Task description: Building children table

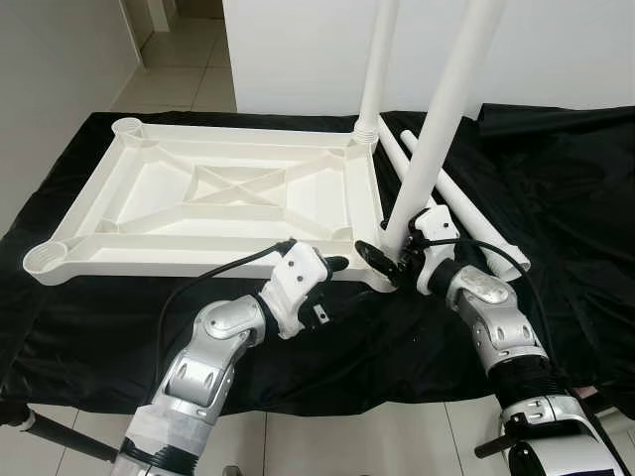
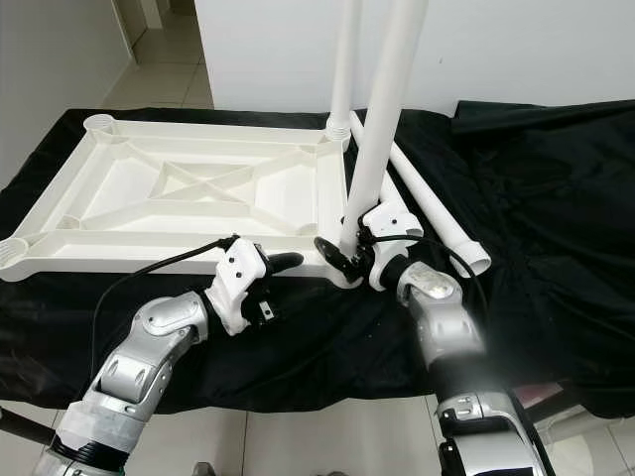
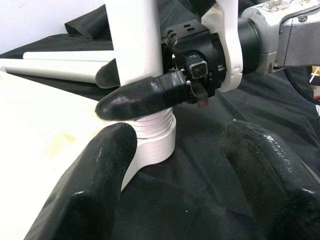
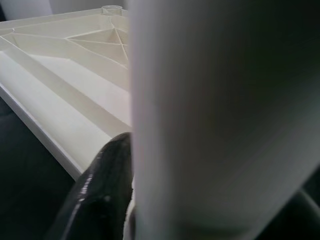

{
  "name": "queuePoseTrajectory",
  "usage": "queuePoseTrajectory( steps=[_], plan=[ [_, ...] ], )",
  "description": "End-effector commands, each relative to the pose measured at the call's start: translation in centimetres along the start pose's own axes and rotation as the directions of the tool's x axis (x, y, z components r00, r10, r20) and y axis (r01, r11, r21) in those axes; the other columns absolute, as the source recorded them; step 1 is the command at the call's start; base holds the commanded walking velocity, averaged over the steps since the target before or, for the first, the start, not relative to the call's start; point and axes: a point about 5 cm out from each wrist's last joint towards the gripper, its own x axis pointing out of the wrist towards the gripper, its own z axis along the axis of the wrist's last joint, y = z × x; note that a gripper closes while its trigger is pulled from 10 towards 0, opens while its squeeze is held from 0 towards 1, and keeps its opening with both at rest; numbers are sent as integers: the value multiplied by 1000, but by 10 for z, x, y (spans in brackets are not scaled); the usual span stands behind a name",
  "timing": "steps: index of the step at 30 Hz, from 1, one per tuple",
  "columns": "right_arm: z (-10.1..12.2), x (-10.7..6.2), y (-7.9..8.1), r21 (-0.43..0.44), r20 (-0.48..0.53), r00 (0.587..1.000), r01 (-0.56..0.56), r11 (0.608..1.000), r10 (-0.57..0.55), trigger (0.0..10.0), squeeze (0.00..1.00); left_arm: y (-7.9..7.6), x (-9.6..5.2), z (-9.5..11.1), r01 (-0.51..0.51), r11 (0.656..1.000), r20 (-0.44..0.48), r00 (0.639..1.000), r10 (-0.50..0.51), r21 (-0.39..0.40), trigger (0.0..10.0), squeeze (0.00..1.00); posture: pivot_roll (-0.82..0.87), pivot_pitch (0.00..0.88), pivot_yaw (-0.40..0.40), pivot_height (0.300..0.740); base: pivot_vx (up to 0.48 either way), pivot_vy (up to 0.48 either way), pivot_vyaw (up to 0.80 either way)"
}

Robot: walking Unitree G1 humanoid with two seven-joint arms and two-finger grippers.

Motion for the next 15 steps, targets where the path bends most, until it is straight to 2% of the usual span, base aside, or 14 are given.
queuePoseTrajectory(
  steps=[1,3,4,5,11,12,15],
  plan=[
    [-5,1,2,5,-13,999,-37,999,37,0,0,3,0,-1,-65,998,-11,998,65,-1,10000,0,-40,66,-6,740,0,0,0],
    [-5,1,1,7,-11,999,-37,999,37,0,0,3,0,-1,-65,998,-11,998,65,0,10000,0,-40,66,-6,740,0,0,0],
    [-6,0,1,13,-11,999,-32,999,33,2627,0,3,0,-1,-65,998,-10,998,65,-1,10000,0,-40,66,-6,740,0,0,0],
    [-6,0,-1,45,3,1000,-11,999,11,10000,0,3,0,-1,-66,998,-9,998,66,-2,10000,0,-42,68,-6,740,0,0,0],
    [-5,0,-2,87,38,999,31,996,-34,10000,0,2,1,0,-64,998,-2,998,64,-9,10000,0,-44,71,-6,740,0,0,0],
    [-1,2,-2,92,77,993,87,992,-94,10000,0,2,1,0,-62,998,-2,998,62,-10,10000,0,-46,74,-7,740,0,0,0],
    [-1,2,-2,108,65,987,138,984,-146,10000,0,2,1,0,-62,998,-3,998,62,-10,10000,0,-47,76,-11,740,0,0,0]
  ],
)
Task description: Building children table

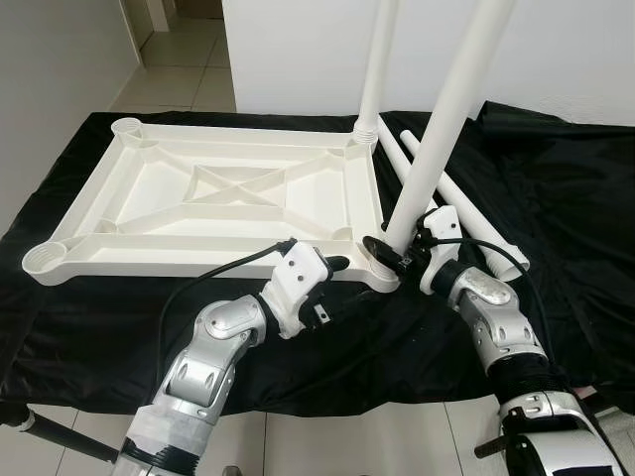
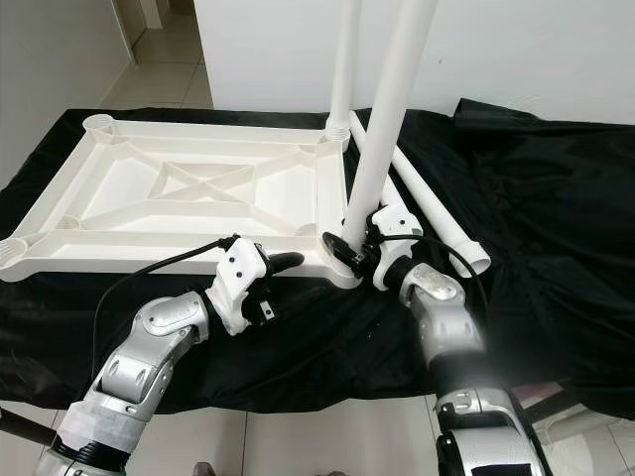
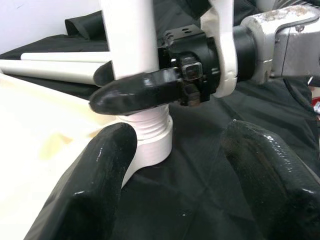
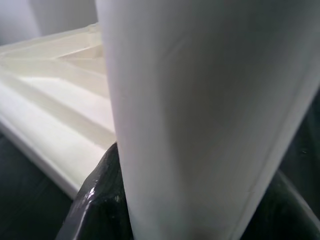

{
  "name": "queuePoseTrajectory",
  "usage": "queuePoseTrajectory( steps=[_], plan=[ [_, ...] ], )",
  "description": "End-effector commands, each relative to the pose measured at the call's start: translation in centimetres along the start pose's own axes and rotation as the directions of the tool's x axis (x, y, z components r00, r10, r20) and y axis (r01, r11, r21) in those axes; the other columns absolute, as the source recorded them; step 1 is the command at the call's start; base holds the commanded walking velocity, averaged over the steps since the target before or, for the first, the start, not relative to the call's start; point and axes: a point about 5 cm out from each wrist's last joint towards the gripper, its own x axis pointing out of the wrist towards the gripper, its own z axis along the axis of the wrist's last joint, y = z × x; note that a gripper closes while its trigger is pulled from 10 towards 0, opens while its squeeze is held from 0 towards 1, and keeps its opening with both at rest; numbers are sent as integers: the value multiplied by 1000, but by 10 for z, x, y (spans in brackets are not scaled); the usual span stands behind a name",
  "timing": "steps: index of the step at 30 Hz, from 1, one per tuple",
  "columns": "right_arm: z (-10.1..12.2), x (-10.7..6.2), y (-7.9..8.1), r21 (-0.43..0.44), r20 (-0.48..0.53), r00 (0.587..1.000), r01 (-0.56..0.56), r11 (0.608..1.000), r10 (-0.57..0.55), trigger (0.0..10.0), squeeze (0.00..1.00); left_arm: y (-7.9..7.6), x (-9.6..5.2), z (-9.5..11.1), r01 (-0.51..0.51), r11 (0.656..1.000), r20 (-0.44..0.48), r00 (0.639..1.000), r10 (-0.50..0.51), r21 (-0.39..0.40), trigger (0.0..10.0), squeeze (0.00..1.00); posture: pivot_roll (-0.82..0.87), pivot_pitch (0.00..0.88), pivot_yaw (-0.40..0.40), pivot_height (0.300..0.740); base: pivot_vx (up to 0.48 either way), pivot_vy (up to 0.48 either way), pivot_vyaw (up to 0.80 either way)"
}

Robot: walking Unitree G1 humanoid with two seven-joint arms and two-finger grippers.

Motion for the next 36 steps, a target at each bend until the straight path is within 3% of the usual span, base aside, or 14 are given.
queuePoseTrajectory(
  steps=[1,14,19,22,24,27,31,36],
  plan=[
    [2,1,0,29,8,998,59,998,-59,10000,0,2,0,0,-63,998,-6,998,63,-7,10000,0,-47,77,-14,740,0,0,0],
    [1,4,25,59,-11,959,283,957,-283,10000,0,1,1,0,-71,997,5,997,71,-22,10000,0,-58,80,-20,740,0,0,0],
    [-2,0,29,88,-30,880,474,876,-473,10000,0,0,3,-1,-67,997,6,998,67,-26,10000,0,-61,83,-21,740,0,0,0],
    [-3,0,30,101,-36,862,506,857,-505,10000,0,0,3,-1,-67,997,6,998,67,-25,10000,0,-59,84,-19,740,0,0,0],
    [-2,1,34,138,-43,818,573,808,-573,10000,0,1,2,-1,-68,997,3,998,68,-26,10000,0,-59,86,-14,740,0,0,0],
    [-1,2,39,167,-52,793,606,778,-607,10000,0,1,1,-1,-68,997,1,998,68,-27,10000,0,-59,86,-14,740,0,0,0],
    [10,9,50,207,-12,825,555,806,-565,10000,0,0,1,0,-62,998,0,998,62,-24,10000,0,-63,89,-10,740,0,0,0],
    [11,7,48,198,-16,815,571,797,-580,10000,0,0,2,0,-61,998,2,998,62,-24,10000,0,-64,89,-11,740,0,0,0]
  ],
)
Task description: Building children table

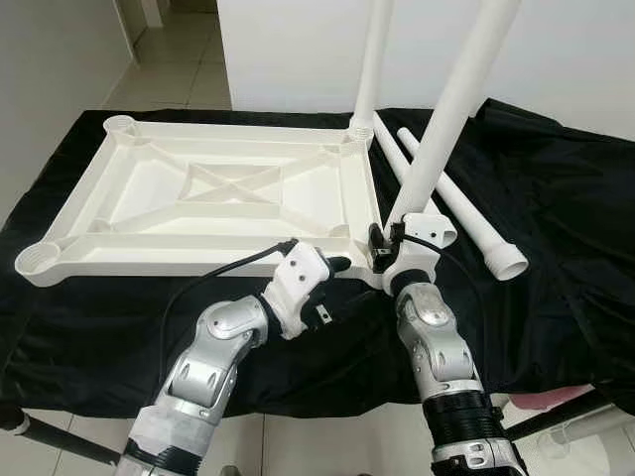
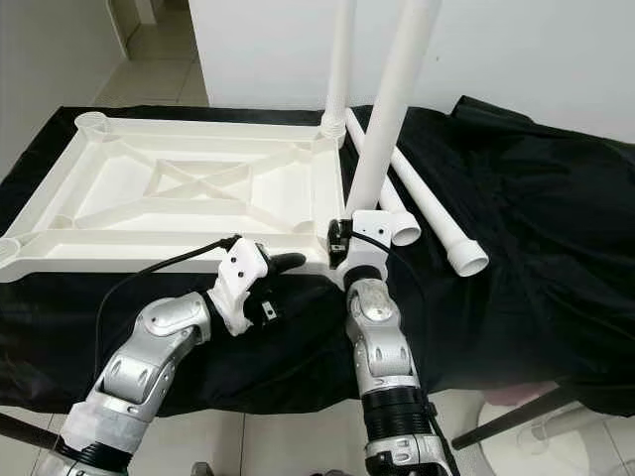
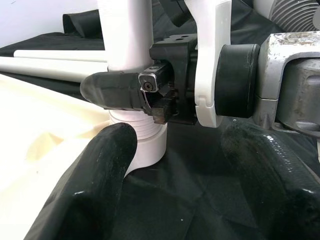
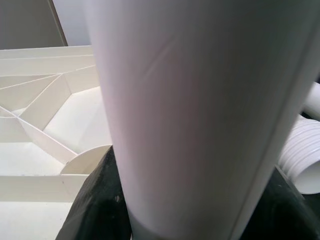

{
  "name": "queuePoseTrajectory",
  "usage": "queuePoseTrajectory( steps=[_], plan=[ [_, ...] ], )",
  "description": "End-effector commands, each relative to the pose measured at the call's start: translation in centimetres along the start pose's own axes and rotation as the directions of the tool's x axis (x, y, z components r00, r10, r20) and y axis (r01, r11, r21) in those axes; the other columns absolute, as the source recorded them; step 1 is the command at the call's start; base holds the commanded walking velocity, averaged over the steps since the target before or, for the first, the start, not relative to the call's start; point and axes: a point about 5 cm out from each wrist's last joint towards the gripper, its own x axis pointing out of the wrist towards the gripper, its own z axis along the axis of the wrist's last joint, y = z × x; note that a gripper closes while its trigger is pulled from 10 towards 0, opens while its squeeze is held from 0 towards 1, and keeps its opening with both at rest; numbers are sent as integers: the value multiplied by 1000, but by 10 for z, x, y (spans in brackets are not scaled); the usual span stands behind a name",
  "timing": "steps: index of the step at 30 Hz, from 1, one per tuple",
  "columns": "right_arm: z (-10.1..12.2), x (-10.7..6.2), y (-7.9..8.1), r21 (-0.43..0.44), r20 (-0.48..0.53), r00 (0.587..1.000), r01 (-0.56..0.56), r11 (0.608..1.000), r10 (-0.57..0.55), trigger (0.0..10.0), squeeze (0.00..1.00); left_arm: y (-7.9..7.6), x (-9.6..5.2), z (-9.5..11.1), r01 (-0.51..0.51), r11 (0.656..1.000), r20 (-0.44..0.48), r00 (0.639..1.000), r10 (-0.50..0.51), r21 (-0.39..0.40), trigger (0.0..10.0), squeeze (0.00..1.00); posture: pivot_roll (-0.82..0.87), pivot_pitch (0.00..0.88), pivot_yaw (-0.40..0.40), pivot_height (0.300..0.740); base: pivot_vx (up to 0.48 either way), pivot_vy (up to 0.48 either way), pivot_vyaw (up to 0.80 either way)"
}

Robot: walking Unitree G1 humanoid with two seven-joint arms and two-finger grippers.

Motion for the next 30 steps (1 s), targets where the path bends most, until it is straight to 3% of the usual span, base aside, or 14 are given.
queuePoseTrajectory(
  steps=[1,4,5,6,7,17,18,21,24,28,30],
  plan=[
    [4,-2,0,57,11,1000,22,998,-22,10000,0,1,0,0,-63,998,0,998,63,-8,10000,0,-64,89,-11,740,0,0,0],
    [3,-4,1,59,12,1000,17,998,-18,10000,0,1,1,0,-65,998,0,998,65,-9,10000,0,-68,90,-10,740,0,0,0],
    [3,-4,2,58,14,1000,15,998,-15,10000,290,1,1,0,-65,998,-1,998,65,-10,10000,0,-68,90,-10,740,0,0,0],
    [3,-5,2,56,15,1000,11,998,-12,10000,953,1,1,0,-64,998,0,998,64,-10,10000,0,-69,89,-10,740,0,0,0],
    [3,-5,2,52,15,1000,12,999,-13,10000,1000,1,1,0,-63,998,0,998,63,-10,10000,0,-69,89,-10,740,0,0,0],
    [8,-10,-4,59,48,999,-19,998,16,10000,1000,4,1,2,-72,997,4,997,72,-37,10000,0,-73,87,-8,740,0,0,0],
    [9,-11,-5,56,53,998,-20,998,18,10000,0,5,1,2,-73,997,2,997,73,-38,10000,0,-73,87,-8,740,0,0,0],
    [8,-15,-11,54,58,998,-23,998,20,10000,0,9,-1,1,-83,996,-5,997,83,-27,10000,0,-71,89,-9,740,0,0,0],
    [3,-23,-18,43,46,998,-34,999,32,10000,0,23,-7,1,-123,992,-21,992,123,6,10000,0,-71,90,-7,740,0,0,0],
    [2,-24,-19,38,41,999,-32,999,31,10000,0,27,-9,2,-132,991,-21,991,132,13,10000,0,-71,90,-7,740,0,0,0],
    [-1,-27,-21,31,34,999,-29,999,28,10000,0,38,-16,0,-158,987,-44,986,160,35,10000,0,-70,89,-3,740,0,0,0]
  ],
)
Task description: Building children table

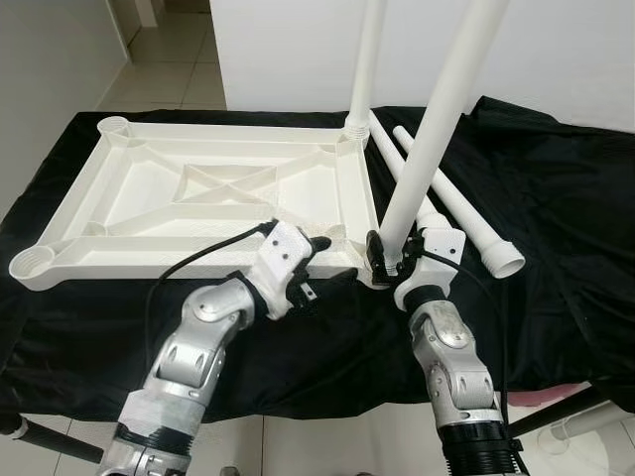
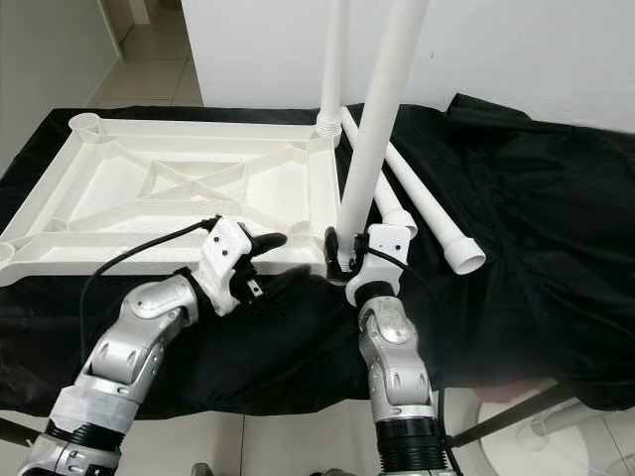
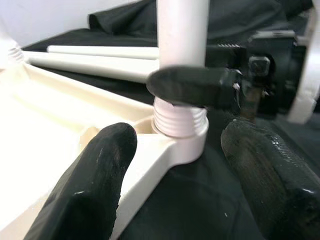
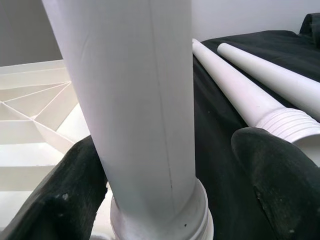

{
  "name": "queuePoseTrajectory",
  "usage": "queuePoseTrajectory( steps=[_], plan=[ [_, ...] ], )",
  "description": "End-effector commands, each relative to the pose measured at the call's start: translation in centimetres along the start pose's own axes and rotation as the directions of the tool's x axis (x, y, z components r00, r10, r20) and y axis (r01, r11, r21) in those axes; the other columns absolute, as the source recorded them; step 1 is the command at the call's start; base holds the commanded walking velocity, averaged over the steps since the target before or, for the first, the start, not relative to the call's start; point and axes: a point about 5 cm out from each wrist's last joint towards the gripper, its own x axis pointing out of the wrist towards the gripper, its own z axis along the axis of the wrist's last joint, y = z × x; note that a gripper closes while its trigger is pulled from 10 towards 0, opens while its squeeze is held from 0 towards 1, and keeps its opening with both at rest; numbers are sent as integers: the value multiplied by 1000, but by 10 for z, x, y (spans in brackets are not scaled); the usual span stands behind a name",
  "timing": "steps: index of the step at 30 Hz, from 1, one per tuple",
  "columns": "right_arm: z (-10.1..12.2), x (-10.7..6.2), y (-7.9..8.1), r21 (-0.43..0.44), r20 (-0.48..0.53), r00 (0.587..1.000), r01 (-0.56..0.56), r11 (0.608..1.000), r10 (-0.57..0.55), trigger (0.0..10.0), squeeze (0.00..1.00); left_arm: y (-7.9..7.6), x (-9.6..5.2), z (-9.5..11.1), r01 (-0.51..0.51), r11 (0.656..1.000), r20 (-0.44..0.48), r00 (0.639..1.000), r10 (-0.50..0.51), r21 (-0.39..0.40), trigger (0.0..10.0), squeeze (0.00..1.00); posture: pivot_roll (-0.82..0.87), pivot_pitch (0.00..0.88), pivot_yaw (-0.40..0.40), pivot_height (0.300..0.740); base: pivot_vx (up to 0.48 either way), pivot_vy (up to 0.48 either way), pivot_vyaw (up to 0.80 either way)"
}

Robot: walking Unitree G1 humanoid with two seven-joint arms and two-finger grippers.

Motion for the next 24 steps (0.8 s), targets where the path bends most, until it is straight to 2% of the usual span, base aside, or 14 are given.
queuePoseTrajectory(
  steps=[1,2,4,7,11,16,19,23,24],
  plan=[
    [-3,-4,-5,-5,-8,1000,15,1000,-15,10000,0,12,-3,-2,-90,996,-17,996,90,18,10000,0,-70,89,-3,740,0,0,0],
    [-4,-6,-6,-7,-11,1000,14,1000,-14,10000,0,19,-7,-4,-102,994,-35,994,103,32,10000,0,-72,89,-1,740,0,0,0],
    [-4,-6,-6,-7,-11,1000,14,1000,-14,10000,0,19,-7,-4,-102,994,-35,994,103,32,10000,0,-72,89,-1,740,0,0,0],
    [-8,-14,-9,-20,-21,1000,5,1000,-5,10000,0,34,-20,-15,-113,990,-108,987,122,84,10000,0,-71,90,3,740,0,0,0],
    [-9,-19,-11,-19,-24,1000,-4,1000,4,10000,0,42,-27,-21,-118,985,-148,980,135,123,10000,0,-73,91,5,740,0,0,0],
    [-9,-22,-10,-17,-22,999,-40,999,40,10000,0,46,-33,-28,-98,988,-186,975,119,119,10000,0,-76,91,7,740,0,0,0],
    [-12,-23,-6,-40,-43,995,-92,995,90,10000,0,45,-39,-41,-22,984,-271,960,70,178,10000,0,-83,93,10,740,0,0,0],
    [-12,-23,-5,-39,-41,994,-106,994,105,10000,0,48,-40,-46,-17,985,-294,953,69,173,10000,0,-84,93,11,740,0,0,0],
    [-11,-23,-4,-39,-40,993,-110,993,108,10000,0,53,-41,-48,-30,980,-304,948,90,195,10000,0,-84,93,12,740,0,0,0]
  ],
)
